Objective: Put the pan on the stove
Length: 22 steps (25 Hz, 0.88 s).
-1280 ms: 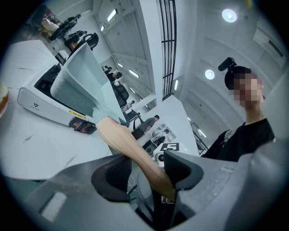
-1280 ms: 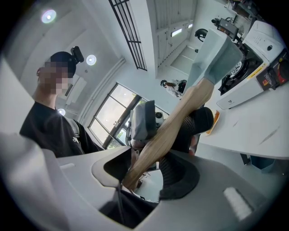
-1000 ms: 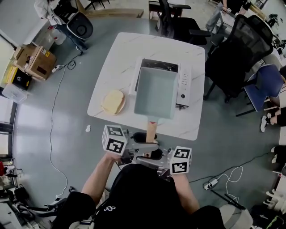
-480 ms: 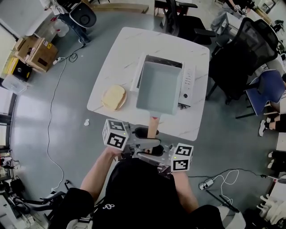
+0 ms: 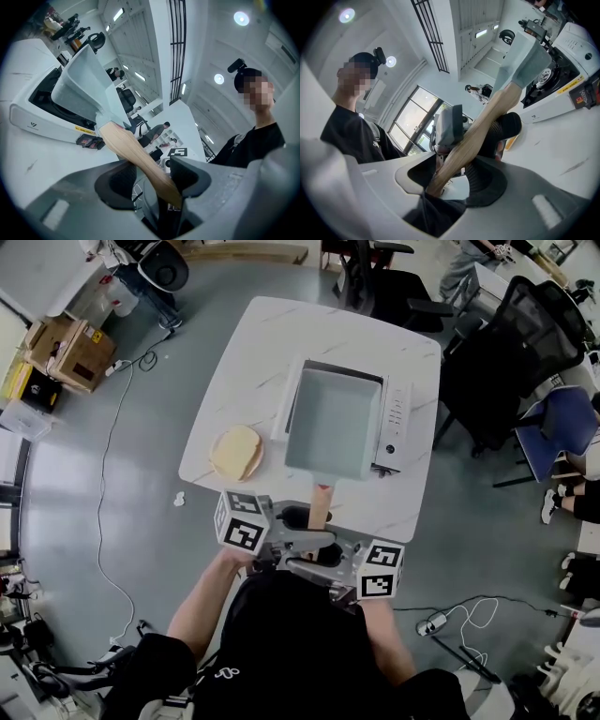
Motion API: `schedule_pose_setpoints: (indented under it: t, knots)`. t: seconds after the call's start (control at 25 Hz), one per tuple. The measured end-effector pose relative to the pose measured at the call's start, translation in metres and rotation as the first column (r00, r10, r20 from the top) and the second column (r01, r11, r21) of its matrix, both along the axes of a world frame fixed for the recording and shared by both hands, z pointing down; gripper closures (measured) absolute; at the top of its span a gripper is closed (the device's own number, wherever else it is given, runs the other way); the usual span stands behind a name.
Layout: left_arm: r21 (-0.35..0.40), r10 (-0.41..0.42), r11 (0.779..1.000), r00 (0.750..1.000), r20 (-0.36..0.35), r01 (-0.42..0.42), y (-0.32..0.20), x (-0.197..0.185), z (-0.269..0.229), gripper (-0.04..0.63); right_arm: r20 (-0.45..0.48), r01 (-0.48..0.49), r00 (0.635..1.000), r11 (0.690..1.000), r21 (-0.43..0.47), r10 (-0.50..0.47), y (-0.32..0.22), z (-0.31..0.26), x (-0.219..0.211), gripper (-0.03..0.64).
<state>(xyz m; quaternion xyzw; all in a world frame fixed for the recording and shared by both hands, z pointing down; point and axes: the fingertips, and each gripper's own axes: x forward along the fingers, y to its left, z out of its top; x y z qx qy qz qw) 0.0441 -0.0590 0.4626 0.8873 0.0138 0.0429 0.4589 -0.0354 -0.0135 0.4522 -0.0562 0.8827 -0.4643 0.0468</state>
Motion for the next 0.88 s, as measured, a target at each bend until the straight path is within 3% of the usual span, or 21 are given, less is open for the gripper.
schedule_pose_setpoints:
  t: [0.88]
  knots:
    - [-0.052,0.056,0.997,0.998,0.007,-0.056,-0.069,-0.004,0.022,0.37,-0.012,-0.045,0.999,0.998,-0.053,0.045,-0.073,0.02,-0.007,0.416]
